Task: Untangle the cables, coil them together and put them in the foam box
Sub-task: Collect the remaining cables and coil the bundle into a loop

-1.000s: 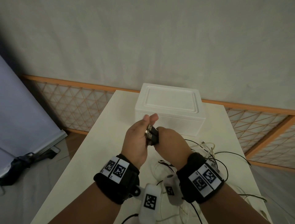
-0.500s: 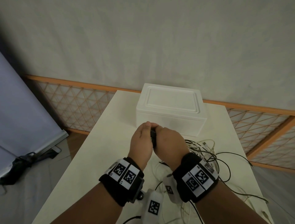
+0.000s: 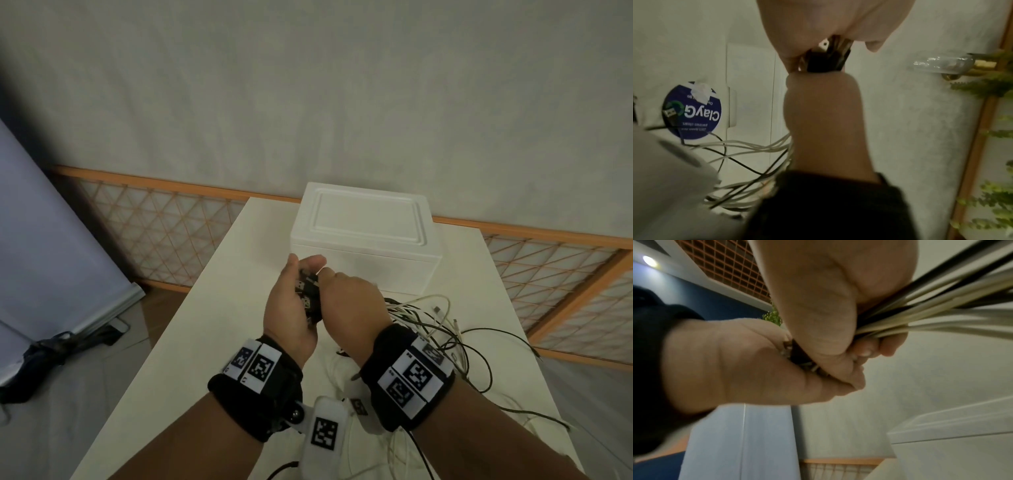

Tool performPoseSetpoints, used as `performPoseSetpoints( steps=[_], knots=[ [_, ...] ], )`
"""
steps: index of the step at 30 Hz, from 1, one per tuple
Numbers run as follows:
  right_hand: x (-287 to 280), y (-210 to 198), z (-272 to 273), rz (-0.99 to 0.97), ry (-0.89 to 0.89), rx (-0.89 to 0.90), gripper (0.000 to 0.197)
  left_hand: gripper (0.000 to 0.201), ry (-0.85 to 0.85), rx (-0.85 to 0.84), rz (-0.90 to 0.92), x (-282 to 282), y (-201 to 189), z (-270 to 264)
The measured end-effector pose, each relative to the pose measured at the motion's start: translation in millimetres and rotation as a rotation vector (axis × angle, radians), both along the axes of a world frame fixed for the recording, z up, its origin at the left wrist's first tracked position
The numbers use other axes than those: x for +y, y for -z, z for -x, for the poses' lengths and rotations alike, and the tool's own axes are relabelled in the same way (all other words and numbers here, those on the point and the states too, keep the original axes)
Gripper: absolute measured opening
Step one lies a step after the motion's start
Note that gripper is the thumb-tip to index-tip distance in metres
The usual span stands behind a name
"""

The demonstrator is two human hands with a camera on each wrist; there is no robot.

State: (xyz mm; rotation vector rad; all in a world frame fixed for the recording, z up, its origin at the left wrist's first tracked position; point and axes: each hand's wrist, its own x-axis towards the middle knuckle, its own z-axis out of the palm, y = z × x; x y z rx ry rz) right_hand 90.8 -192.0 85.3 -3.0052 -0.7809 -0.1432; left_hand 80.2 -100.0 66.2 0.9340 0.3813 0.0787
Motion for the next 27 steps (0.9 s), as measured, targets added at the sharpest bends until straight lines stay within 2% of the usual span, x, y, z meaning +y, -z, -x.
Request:
performPoseSetpoints(
  steps=[4,9,12,16,17,20,21,24,27],
  knots=[
    [4.4,-2.8,5.0,0.035,-0.089,-0.015,0.037,0.047,0.003,0.056,-0.041,0.7,-0.7,-3.8],
    [-1.1,3.9,-4.7,0.054,-0.087,0.012,0.045,0.035,0.125,0.190,-0.124,6.2,-0.1,-6.5],
    [-4.0,9.5,-9.8,0.025,-0.023,0.059,0.039,0.032,0.178,0.245,-0.181,4.3,1.4,-7.1],
    [-1.8,10.0,-9.1,-0.049,0.019,0.084,0.032,0.039,0.163,0.217,-0.277,3.0,3.2,-7.4],
    [-1.4,8.6,-9.6,-0.047,0.021,0.083,0.031,0.047,0.164,0.220,-0.206,6.4,1.7,-7.8],
    [-1.0,3.2,-8.9,0.019,-0.018,0.060,0.027,0.078,0.200,0.274,0.229,19.3,-5.5,-10.1],
    [-0.4,1.9,-7.8,0.042,-0.037,0.041,0.027,0.075,0.218,0.286,0.255,21.3,-5.9,-11.6],
    [3.1,0.0,-0.9,0.101,-0.061,0.000,0.029,0.041,0.216,0.314,0.113,15.2,-2.7,-10.9],
    [4.3,1.8,3.1,0.087,-0.075,-0.001,0.032,0.029,0.153,0.318,0.021,11.2,1.3,-8.8]
  ],
)
